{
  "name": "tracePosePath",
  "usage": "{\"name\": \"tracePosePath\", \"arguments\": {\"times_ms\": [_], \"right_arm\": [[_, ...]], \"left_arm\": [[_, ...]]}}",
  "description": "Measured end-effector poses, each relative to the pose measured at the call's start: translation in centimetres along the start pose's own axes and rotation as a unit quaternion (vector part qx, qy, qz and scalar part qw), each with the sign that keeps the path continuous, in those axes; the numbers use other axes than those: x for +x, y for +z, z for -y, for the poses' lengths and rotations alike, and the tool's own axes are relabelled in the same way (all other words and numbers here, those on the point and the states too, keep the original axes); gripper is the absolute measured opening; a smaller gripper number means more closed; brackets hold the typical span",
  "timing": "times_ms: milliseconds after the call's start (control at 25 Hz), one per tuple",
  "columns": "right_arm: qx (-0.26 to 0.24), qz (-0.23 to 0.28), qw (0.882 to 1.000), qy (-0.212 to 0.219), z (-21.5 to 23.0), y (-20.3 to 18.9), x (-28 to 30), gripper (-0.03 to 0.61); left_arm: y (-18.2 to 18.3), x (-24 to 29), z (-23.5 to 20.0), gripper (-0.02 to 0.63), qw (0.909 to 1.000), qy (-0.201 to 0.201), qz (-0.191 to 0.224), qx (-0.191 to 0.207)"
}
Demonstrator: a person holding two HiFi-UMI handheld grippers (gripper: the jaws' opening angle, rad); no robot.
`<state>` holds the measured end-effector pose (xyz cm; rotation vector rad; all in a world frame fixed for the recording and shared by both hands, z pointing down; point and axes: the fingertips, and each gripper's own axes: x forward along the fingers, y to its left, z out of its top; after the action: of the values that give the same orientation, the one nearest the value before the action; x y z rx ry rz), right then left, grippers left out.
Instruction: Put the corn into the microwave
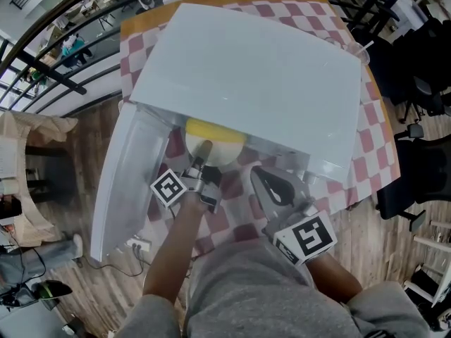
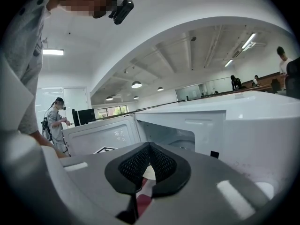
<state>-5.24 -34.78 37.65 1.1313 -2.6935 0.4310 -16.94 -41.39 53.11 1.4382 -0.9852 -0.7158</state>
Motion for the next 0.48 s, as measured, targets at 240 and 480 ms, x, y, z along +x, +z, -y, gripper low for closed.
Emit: {"name": "tracePosePath", "arguments": {"times_ms": [240, 480], "right_arm": [[-0.001, 0.0, 1.0, 0.005, -0.4, 0.1, -0.1, -0.002], [-0.001, -0.002, 1.0, 0.006, -0.4, -0.1, -0.3, -0.002]], "left_arm": [[0.4, 1.1, -0.2, 0.015, 0.9998, 0.011, 0.005, -0.017], [0.5, 2.1, 0.1, 0.015, 0.9996, 0.017, -0.005, 0.02]]}}
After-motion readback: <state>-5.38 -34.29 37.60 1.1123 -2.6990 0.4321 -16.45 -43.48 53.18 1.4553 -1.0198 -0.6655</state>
